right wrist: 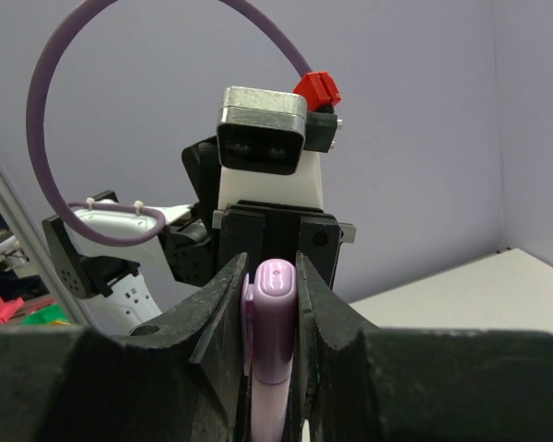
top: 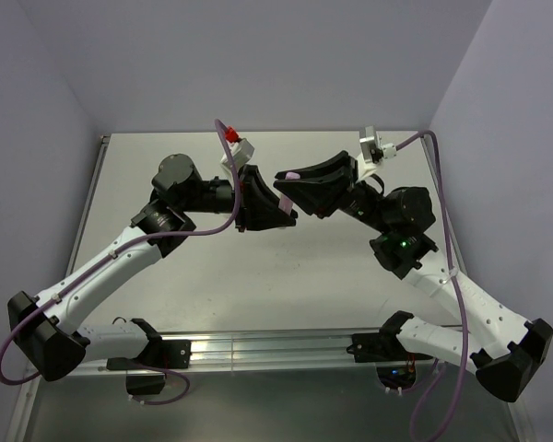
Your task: Insert the pens into the pen caps
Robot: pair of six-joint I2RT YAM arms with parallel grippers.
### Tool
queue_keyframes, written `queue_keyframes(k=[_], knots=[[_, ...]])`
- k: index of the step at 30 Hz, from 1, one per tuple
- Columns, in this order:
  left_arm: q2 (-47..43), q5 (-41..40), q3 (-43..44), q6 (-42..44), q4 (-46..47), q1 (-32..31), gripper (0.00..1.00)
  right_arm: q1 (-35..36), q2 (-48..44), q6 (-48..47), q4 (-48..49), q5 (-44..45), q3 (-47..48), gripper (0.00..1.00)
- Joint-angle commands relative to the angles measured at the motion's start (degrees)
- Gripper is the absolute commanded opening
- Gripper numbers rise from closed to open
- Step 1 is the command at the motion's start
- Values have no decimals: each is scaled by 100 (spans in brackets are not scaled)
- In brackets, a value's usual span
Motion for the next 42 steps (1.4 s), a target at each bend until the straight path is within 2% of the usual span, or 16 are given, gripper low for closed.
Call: queue_keyframes(k=[1, 19, 32, 42], knots=[[-168, -1089, 953, -93, 1382, -3, 0, 459, 367, -220, -1880, -1474, -660, 0], [7, -1133, 1656, 180, 1118, 6, 0, 723, 262, -343, -2179, -1202, -1029, 0], [34, -1133, 1841, 338, 925, 14, 0, 784, 165, -501, -2478, -1140, -1248, 0], [113, -940, 1894, 136, 1127, 23, 0, 819, 95, -501, -2548, -1088, -1267, 0]])
